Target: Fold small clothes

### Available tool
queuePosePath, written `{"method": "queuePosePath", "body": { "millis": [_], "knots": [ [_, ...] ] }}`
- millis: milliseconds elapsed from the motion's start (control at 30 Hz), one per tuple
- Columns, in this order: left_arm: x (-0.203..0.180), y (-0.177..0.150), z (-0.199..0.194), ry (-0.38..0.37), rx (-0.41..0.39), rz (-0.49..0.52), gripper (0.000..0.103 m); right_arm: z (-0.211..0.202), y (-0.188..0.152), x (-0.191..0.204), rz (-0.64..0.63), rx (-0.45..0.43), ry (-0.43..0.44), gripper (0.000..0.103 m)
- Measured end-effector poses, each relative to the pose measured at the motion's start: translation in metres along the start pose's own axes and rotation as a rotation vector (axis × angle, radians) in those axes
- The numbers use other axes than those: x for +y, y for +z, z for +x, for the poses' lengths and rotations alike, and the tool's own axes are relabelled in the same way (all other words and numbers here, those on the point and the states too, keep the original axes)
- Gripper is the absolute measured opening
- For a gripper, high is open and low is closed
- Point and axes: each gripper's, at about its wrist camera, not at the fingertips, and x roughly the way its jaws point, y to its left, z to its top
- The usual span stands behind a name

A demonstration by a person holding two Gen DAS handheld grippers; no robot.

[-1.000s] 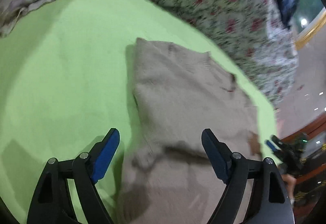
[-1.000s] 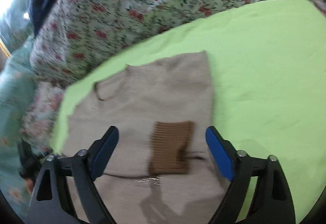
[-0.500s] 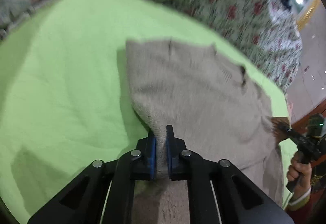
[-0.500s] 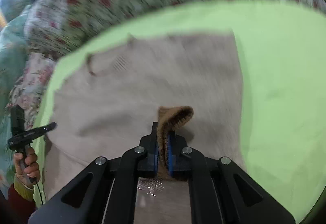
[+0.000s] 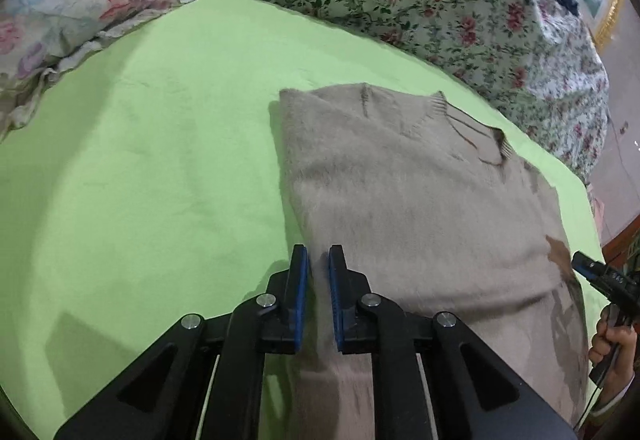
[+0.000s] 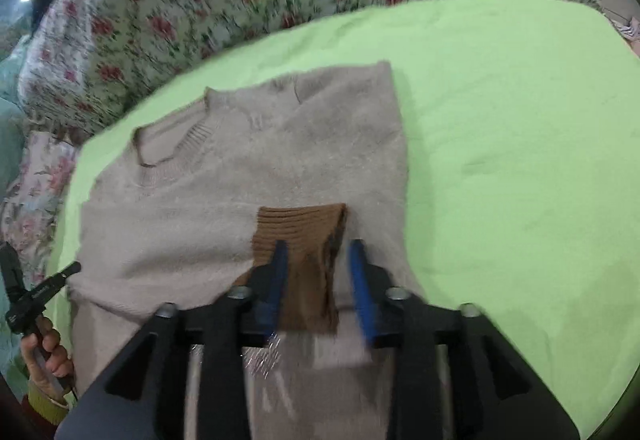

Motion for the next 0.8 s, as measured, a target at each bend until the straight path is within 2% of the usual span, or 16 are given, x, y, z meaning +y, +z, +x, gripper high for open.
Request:
{"method": "queuePosePath", "body": {
  "millis": [67, 233, 300, 367, 633, 800],
  "knots": [
    [-0.003, -0.013, -0.016, 0.009, 0.003, 0.011, 0.013, -0.013, -0.008, 0.003, 0.005, -0.005, 0.019, 0.052],
    [0.001, -0.056, -0.062, -0.018, 0.021, -0.019, 0.034, -0.045, -0.041, 0.006, 0.005, 0.021, 0.085, 0.053],
    [0.002, -0.075, -0.078, -0.028, 0.029, -0.030, 0.036, -0.059, -0.056, 0.008, -0.007, 0.029, 0.115, 0.053],
    [0.004, -0.096, -0.093, -0.045, 0.041, -0.041, 0.037, -0.073, -0.071, 0.008, -0.018, 0.034, 0.123, 0.056],
    [0.003, -0.177, -0.142, -0.087, 0.100, -0.047, 0.061, -0.118, -0.123, -0.005, -0.009, 0.055, 0.158, 0.059],
    [0.007, -0.226, -0.157, -0.125, 0.172, -0.055, 0.063, -0.154, -0.159, -0.025, 0.005, 0.053, 0.216, 0.061]
  ]
}}
